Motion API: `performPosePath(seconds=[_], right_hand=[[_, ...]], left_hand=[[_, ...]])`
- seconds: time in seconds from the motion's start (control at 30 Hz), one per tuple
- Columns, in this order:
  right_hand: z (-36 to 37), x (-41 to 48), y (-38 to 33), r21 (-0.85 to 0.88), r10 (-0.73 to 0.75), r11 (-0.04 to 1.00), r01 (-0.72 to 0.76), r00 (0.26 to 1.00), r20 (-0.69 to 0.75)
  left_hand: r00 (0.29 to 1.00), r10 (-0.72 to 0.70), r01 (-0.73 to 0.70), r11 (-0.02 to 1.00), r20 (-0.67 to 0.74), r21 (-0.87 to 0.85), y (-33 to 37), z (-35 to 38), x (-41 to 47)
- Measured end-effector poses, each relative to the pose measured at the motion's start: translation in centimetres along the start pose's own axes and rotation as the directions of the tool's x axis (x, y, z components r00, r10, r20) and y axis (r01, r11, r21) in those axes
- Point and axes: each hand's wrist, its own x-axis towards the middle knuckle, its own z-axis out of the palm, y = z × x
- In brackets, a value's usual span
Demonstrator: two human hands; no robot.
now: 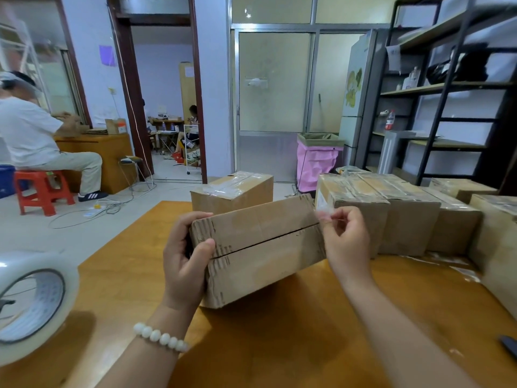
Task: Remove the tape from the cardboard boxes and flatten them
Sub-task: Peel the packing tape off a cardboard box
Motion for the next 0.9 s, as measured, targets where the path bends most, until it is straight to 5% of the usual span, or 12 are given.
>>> performPosePath(seconds=[0.2, 0.57, 0.7, 0.9], right_hand=[[0.16, -0.14, -0.33, 0.08, -0.012, 0.997, 0.014, 1.0, -0.015], [0.35, -0.2, -0.27, 0.031, 0.052, 0.998, -0.063, 0.962, 0.269], [0.34, -0.56, -0.08, -0.186, 0.009, 0.981, 0.054, 0.945, 0.326], [-0.24, -0.53, -0.65, -0.509, -0.161, 0.798, 0.322, 0.928, 0.335]], left_hand=[[0.999, -0.032, 0.031, 0.999, -0.037, -0.031, -0.13, -0.26, 0.28], [1.0, -0.017, 0.017, 1.0, 0.002, -0.013, -0.04, -0.07, 0.01], [1.0, -0.018, 0.018, 1.0, -0.011, -0.023, -0.05, -0.03, 0.02], [1.0, -0.005, 0.005, 1.0, 0.0, -0.015, 0.04, -0.02, -0.01]])
